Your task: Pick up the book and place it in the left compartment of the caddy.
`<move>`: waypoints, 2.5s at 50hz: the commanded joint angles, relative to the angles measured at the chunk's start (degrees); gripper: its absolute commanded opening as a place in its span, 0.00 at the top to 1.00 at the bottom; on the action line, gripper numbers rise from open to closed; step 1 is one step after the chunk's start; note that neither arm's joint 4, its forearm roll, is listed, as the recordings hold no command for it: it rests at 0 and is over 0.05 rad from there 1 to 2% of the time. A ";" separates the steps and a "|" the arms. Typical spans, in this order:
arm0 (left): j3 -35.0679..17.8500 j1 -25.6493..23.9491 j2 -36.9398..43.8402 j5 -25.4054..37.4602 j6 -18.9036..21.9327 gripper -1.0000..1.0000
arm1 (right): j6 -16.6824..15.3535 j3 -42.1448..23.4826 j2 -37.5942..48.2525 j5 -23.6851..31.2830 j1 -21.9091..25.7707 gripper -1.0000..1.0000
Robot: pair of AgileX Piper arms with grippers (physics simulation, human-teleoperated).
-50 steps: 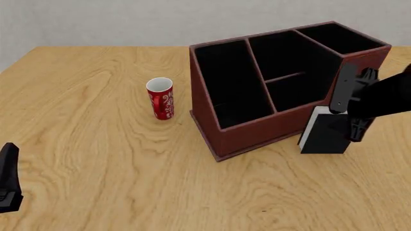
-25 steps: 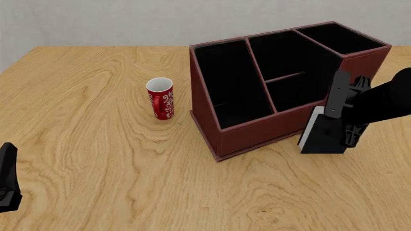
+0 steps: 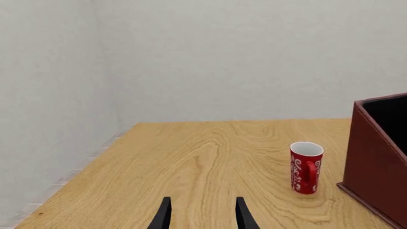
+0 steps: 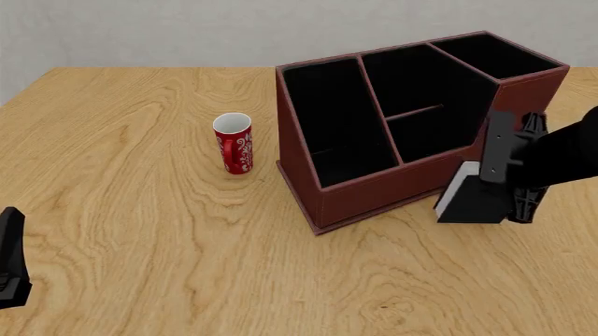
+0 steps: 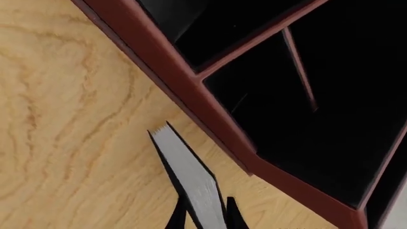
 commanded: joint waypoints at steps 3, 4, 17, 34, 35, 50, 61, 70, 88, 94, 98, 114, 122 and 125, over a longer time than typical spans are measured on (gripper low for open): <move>-0.29 -0.12 0.00 -0.14 -0.20 0.00 | 1.86 3.47 -3.11 3.55 1.63 1.00; -0.49 -0.21 0.00 -0.04 -0.25 0.00 | 1.46 4.22 -4.08 3.88 1.70 1.00; -1.78 -1.35 0.00 0.56 -0.66 0.00 | -3.30 10.37 -12.85 5.20 -0.60 1.00; -3.34 -2.02 0.00 1.20 -0.93 0.00 | -5.98 14.88 -24.97 9.21 0.13 1.00; -3.36 -2.21 0.00 1.20 -0.95 0.00 | -6.27 15.41 -26.19 9.55 0.20 1.00; -4.05 -3.39 0.00 1.46 -0.93 0.00 | -10.89 18.72 -41.64 15.99 4.39 1.00; -3.96 -4.83 0.00 2.10 -1.46 0.00 | -15.17 18.34 -50.34 21.15 6.50 1.00; -3.60 -6.85 0.00 2.79 -0.81 0.00 | -17.05 18.25 -57.63 23.44 12.22 1.00; -3.27 -11.50 0.00 5.95 -2.16 0.00 | -21.67 10.99 -54.92 23.64 17.82 1.00; -3.43 -10.61 0.00 5.86 -2.38 0.00 | -22.33 8.97 -52.32 23.33 18.59 1.00; -3.43 -10.05 0.00 5.56 -2.49 0.00 | -22.47 6.77 -50.05 23.77 19.64 1.00; -3.62 -9.23 0.00 5.68 -3.18 0.00 | -21.25 0.25 -41.19 22.30 23.20 1.00; -3.13 -8.87 0.00 5.23 -3.37 0.00 | -20.48 -2.82 -36.42 20.04 24.21 1.00; -3.10 -8.78 0.00 5.17 -3.44 0.00 | -20.59 -3.55 -35.32 19.40 24.07 1.00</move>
